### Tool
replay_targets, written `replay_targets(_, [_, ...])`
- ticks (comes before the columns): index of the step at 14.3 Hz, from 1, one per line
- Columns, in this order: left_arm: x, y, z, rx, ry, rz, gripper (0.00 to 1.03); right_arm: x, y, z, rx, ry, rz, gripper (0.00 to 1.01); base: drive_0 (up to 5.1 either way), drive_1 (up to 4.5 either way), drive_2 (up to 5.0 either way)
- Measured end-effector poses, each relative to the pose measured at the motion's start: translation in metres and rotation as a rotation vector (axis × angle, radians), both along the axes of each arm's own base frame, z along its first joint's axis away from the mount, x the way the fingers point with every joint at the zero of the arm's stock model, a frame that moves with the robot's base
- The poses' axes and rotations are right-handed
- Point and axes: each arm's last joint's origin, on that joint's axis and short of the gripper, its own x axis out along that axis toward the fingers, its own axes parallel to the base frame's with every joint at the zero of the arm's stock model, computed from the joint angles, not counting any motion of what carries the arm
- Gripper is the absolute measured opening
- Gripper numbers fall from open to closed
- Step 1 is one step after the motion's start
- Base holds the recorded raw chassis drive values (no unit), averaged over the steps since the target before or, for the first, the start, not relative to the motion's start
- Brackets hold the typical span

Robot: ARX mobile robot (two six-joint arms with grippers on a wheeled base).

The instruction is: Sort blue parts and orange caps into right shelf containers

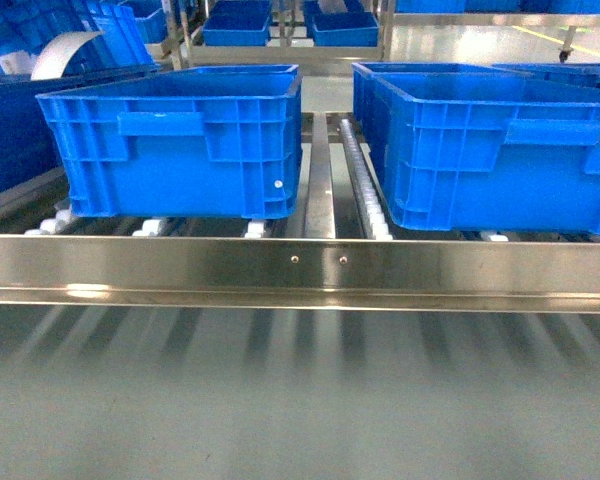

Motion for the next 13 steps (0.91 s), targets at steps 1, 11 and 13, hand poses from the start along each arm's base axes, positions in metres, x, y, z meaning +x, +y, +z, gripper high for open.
replay_targets(1, [0.0000,0.0000,-0.0003,0.000,0.003,0.000,0.42,0.0000,0.0000,0.0000,0.000,0.000,0.000,0.45,0.1,4.42,-4.2])
replay_targets(11, [0.0000,0.0000,0.0003,0.000,-0.003,0.000,0.42,0.0000,0.0000,0.0001,0.000,-0.001,0.000,0.45,0.0,4.34,-4.3])
replay_targets(13, [0.0000,0.0000,0.0002,0.000,-0.002,0.000,0.42,0.0000,0.0000,0.0001,0.000,-0.001,0.000,0.45,0.1,4.41,-4.3])
